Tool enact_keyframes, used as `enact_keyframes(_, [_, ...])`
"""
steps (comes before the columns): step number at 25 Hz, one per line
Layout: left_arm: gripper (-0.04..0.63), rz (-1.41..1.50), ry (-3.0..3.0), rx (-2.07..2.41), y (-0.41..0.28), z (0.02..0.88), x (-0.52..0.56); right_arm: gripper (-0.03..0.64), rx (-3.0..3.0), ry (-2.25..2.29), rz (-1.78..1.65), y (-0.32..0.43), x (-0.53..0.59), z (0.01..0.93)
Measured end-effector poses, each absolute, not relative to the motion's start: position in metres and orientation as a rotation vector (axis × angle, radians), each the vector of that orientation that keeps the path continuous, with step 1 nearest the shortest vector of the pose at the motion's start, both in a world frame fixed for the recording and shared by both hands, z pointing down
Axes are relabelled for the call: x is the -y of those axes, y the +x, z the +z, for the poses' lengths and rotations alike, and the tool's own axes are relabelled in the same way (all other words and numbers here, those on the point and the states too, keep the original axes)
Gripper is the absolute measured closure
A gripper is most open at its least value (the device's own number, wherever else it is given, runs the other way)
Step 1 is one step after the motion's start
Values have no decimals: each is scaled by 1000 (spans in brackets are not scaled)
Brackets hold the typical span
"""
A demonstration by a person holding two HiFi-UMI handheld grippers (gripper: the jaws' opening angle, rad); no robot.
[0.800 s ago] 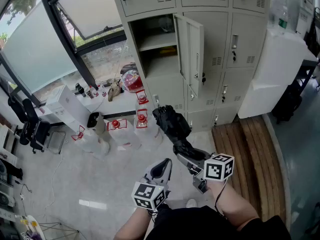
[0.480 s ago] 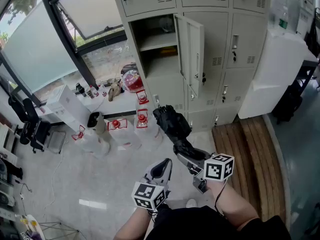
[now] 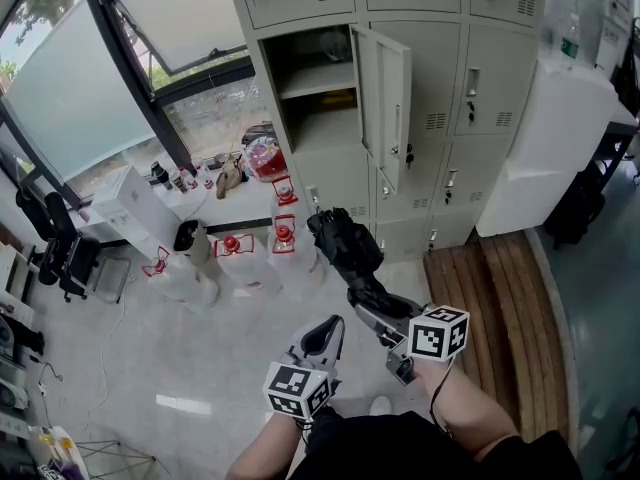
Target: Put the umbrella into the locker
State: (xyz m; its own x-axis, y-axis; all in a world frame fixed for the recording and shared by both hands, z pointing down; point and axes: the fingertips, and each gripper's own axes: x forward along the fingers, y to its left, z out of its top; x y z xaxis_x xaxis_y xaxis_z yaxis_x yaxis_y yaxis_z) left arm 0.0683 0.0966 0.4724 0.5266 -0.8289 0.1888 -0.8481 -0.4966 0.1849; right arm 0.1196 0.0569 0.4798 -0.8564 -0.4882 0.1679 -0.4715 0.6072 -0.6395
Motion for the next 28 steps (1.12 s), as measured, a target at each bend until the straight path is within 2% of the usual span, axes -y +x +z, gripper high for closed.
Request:
enact_keyframes(12, [568, 123, 2532, 1379, 58, 469, -79, 354, -2781, -891, -1083, 112, -34, 477])
enact_keyframes(28, [568, 115, 2572, 1316, 7, 464, -52, 354, -2753, -993, -1075, 68, -6, 474])
